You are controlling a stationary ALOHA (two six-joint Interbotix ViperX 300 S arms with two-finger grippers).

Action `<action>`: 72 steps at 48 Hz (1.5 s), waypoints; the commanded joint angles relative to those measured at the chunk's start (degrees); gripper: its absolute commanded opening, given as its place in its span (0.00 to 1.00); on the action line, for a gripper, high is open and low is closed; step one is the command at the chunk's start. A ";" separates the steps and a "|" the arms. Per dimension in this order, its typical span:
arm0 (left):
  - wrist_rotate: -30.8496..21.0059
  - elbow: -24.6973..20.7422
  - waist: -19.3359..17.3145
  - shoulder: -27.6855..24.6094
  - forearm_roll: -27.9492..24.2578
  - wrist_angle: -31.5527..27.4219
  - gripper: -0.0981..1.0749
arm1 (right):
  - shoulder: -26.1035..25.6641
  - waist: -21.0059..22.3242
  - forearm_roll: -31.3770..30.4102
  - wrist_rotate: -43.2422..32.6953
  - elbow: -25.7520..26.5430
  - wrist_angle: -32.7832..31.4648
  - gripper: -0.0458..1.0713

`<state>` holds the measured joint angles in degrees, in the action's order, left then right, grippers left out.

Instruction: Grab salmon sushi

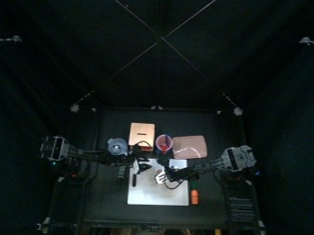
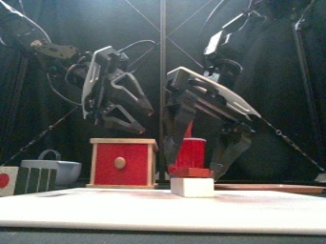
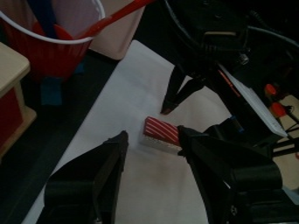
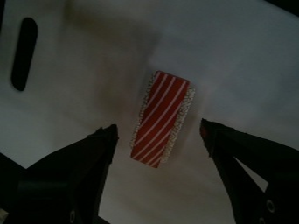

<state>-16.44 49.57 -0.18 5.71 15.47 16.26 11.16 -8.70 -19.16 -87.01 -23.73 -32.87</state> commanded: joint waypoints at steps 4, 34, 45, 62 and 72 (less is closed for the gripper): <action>0.00 -0.53 0.09 0.88 -0.18 0.18 0.81 | -1.93 0.18 -0.79 0.09 1.49 -1.67 0.96; -0.09 -0.09 0.09 0.88 0.09 0.18 0.81 | -1.67 -0.18 -3.16 0.00 4.48 -4.04 0.96; -0.09 -0.09 0.09 0.88 0.09 0.18 0.81 | -0.79 -0.88 -2.11 0.00 4.83 -4.22 0.96; -0.18 0.09 0.09 0.88 0.09 0.18 0.81 | 1.58 -1.23 -0.97 0.09 5.27 -3.96 0.96; -0.09 0.18 0.09 0.88 0.09 0.18 0.82 | 2.02 -0.88 -0.70 0.09 5.01 -4.13 0.96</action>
<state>-16.61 50.19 -0.18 5.71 15.64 16.17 14.06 -9.67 -20.04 -87.01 -19.69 -37.09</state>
